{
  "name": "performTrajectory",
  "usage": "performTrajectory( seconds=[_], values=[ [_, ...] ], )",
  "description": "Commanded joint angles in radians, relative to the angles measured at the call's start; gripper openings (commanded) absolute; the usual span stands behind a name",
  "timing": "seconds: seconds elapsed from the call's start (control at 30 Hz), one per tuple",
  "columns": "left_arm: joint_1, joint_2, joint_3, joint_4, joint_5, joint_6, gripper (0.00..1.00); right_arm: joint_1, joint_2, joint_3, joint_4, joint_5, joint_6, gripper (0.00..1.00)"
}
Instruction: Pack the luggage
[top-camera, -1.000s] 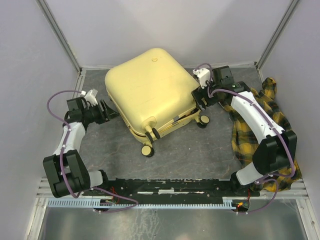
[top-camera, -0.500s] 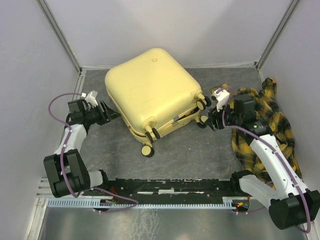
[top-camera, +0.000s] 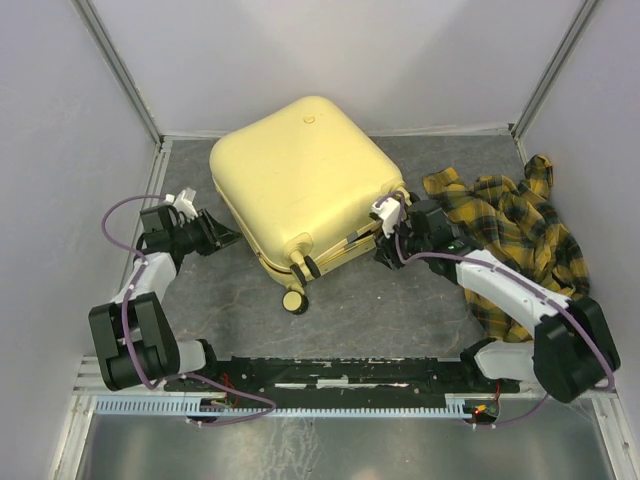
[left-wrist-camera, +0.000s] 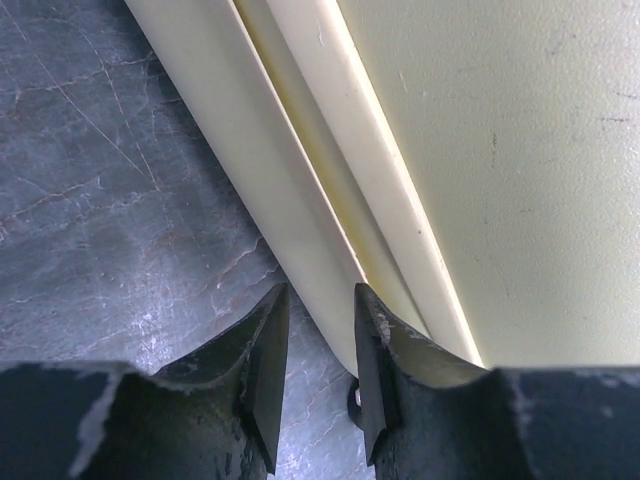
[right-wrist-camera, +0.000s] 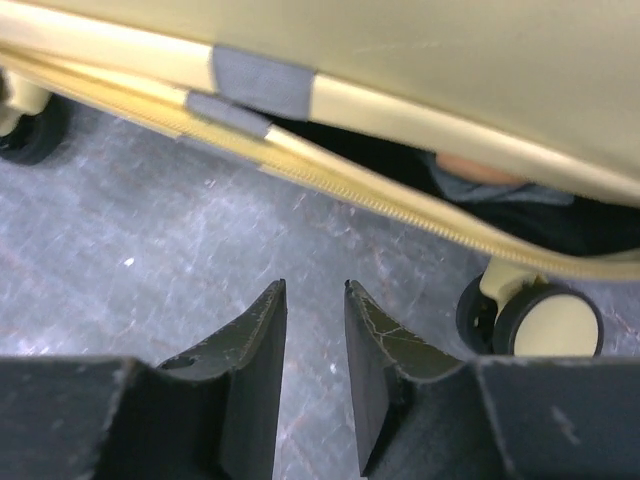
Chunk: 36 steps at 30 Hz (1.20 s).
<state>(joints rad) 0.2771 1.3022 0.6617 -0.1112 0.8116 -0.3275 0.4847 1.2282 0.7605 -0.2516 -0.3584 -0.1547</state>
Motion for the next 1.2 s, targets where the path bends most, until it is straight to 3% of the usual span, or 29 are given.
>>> performTrajectory(
  seconds=[0.0, 0.23, 0.4, 0.6, 0.73, 0.93, 1.17],
  values=[
    [-0.006, 0.02, -0.015, 0.115, 0.018, -0.068, 0.36, 0.013, 0.12, 0.028, 0.226, 0.105, 0.005, 0.36],
    [-0.044, 0.112, 0.016, 0.225, 0.013, -0.07, 0.31, 0.012, 0.298, 0.12, 0.364, 0.194, -0.014, 0.35],
    [-0.077, 0.226, 0.117, 0.299, -0.002, -0.086, 0.28, -0.001, 0.43, 0.253, 0.405, 0.234, -0.006, 0.35],
    [-0.102, 0.355, 0.284, 0.322, -0.027, -0.085, 0.27, -0.037, 0.533, 0.395, 0.389, 0.221, -0.053, 0.37],
    [-0.101, 0.35, 0.34, 0.264, -0.053, -0.024, 0.29, -0.064, 0.505, 0.436, 0.312, 0.156, -0.062, 0.43],
    [-0.086, 0.174, 0.215, 0.134, -0.033, 0.192, 0.48, -0.069, 0.266, 0.326, 0.106, 0.018, -0.052, 0.73],
    [-0.067, -0.121, 0.017, -0.061, 0.074, 0.699, 0.62, -0.08, 0.096, 0.299, -0.15, -0.031, -0.05, 0.86]
  ],
)
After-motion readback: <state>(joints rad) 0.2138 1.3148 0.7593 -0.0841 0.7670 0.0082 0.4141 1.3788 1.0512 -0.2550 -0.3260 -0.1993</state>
